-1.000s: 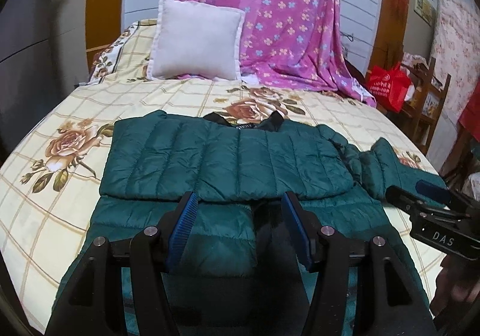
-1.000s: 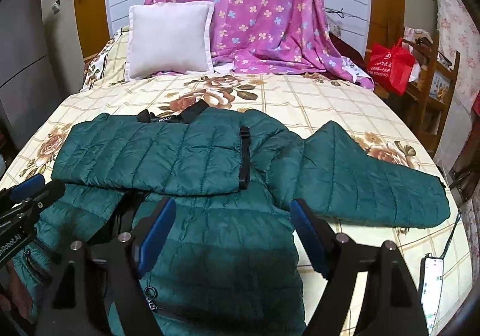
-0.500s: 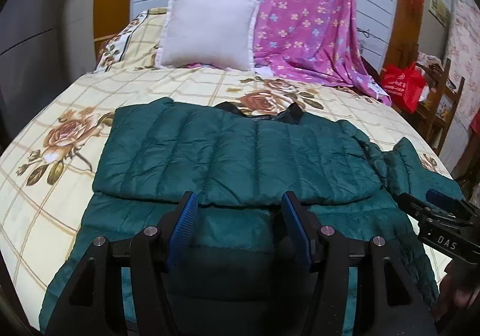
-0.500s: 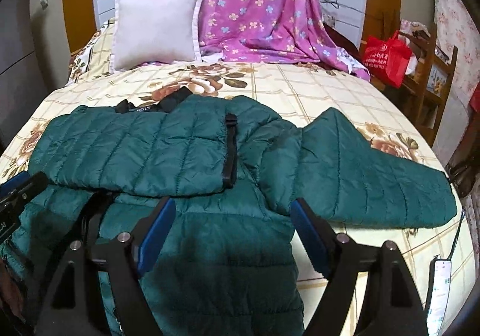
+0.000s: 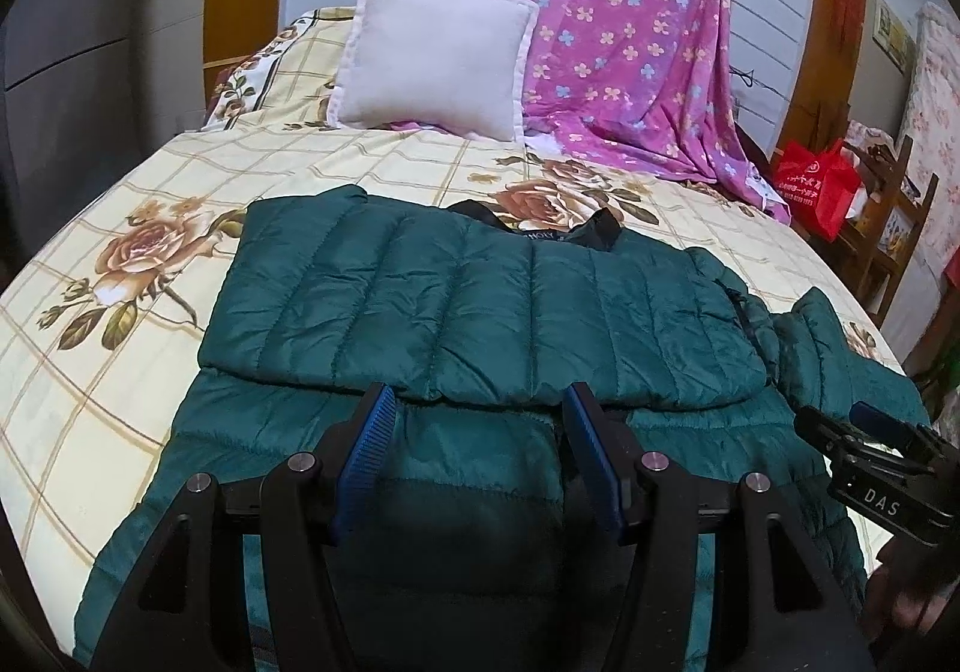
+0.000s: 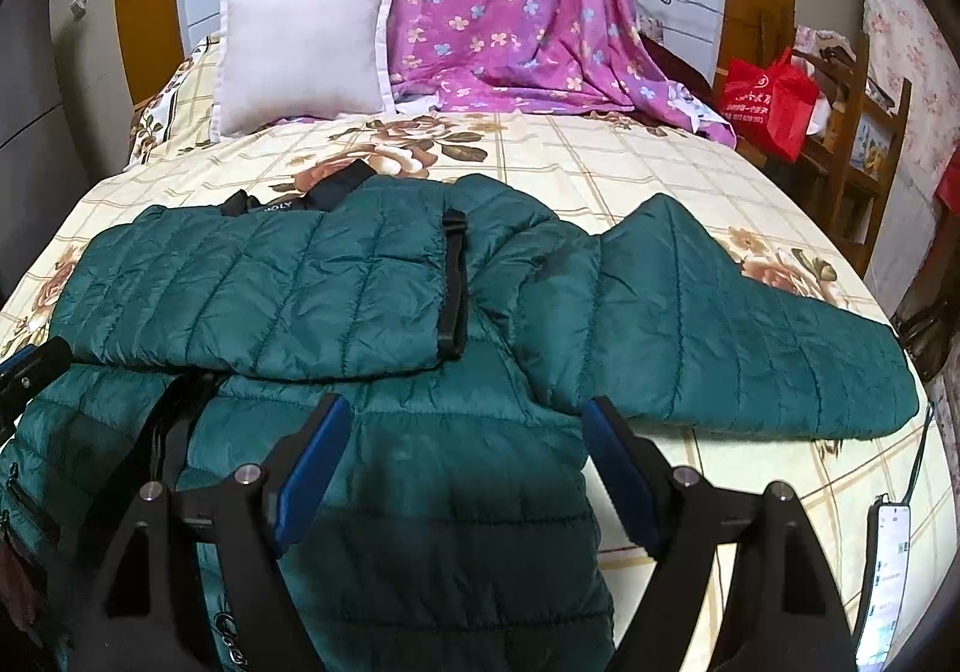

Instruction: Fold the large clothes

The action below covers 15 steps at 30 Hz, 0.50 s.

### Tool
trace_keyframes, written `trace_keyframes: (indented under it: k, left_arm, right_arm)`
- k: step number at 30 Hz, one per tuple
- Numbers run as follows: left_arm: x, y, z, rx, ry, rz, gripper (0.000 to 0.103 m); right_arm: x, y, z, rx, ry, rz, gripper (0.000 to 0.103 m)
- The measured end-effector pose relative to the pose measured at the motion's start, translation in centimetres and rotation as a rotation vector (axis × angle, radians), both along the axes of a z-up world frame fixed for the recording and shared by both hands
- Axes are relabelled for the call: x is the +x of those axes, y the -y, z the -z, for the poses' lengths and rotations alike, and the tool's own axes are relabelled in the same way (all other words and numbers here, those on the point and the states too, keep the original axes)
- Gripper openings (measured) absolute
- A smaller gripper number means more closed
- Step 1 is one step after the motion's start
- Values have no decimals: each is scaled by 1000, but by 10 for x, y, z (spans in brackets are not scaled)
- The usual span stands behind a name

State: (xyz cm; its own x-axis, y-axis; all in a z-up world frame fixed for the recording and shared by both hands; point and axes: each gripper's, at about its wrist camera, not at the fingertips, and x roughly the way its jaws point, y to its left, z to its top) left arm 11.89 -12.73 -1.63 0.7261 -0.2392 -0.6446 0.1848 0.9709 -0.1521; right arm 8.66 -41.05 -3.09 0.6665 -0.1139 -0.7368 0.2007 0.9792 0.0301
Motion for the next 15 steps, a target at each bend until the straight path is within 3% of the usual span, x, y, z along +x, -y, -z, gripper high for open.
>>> trace_keyframes:
  k: [7,15]
  left_arm:
    - [1,-2,2,-9,-6,-10,40]
    - [-2,0,-4,-2,41,-10,40]
  right_arm:
    - [1,-3,1,0,-2,-4,83]
    - [2,-2,3,-1,-6,-4,83]
